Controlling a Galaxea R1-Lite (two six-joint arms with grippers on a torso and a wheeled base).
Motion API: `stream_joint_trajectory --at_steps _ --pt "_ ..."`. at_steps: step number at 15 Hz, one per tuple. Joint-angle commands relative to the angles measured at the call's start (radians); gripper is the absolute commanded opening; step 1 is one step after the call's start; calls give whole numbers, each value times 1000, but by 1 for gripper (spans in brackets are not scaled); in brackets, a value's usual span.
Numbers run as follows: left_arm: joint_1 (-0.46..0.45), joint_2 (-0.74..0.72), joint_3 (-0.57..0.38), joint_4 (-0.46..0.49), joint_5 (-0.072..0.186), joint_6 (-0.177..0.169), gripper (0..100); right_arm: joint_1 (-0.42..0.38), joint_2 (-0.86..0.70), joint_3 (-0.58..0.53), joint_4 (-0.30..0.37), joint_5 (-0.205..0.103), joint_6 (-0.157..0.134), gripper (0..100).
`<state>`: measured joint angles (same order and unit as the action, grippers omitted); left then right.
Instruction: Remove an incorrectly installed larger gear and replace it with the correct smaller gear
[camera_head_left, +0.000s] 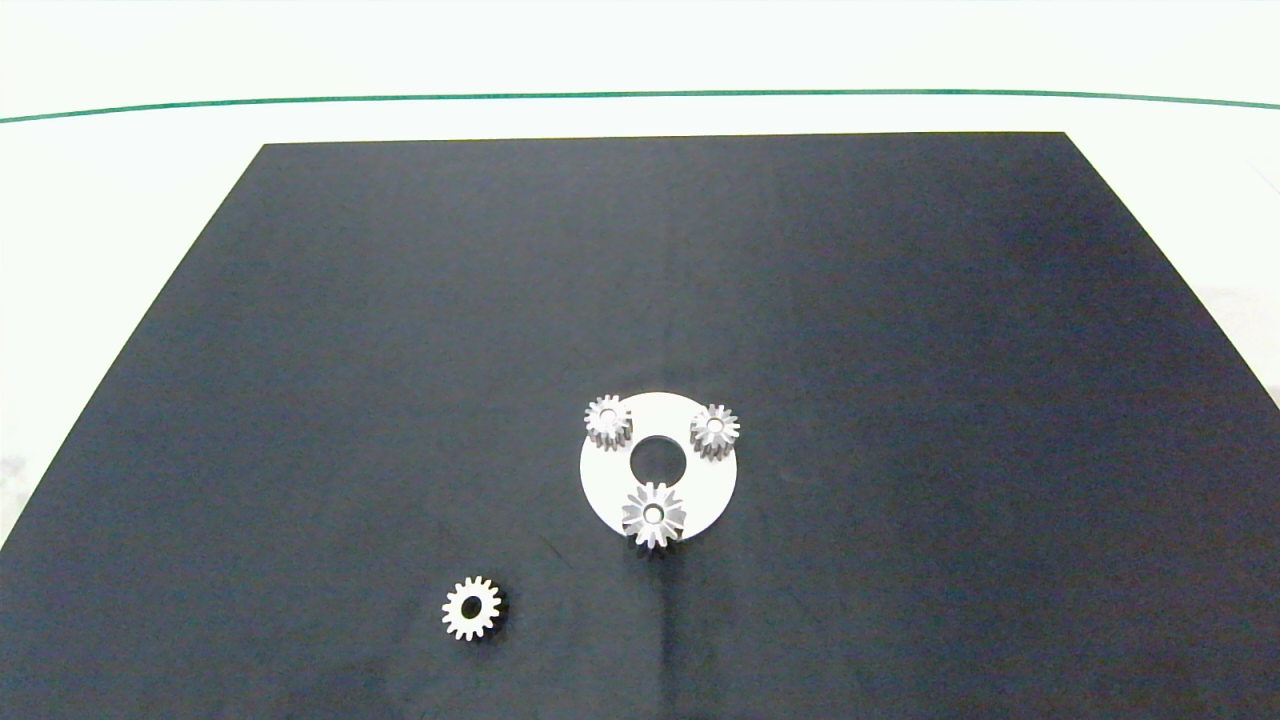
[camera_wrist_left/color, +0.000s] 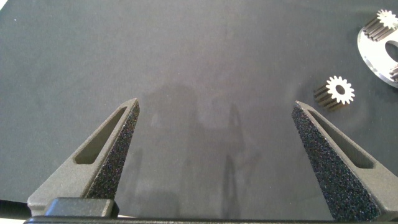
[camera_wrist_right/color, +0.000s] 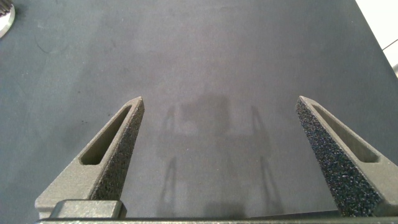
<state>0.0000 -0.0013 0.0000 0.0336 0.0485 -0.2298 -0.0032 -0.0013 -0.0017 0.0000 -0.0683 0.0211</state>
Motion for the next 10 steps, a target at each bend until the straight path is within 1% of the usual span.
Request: stream_joint_trajectory --at_steps 1,10 --pt "0 1 0 0 1 -2 100 0 1 0 0 -1 0 100" --pt "0 1 0 0 1 -2 100 0 1 0 0 -1 0 100"
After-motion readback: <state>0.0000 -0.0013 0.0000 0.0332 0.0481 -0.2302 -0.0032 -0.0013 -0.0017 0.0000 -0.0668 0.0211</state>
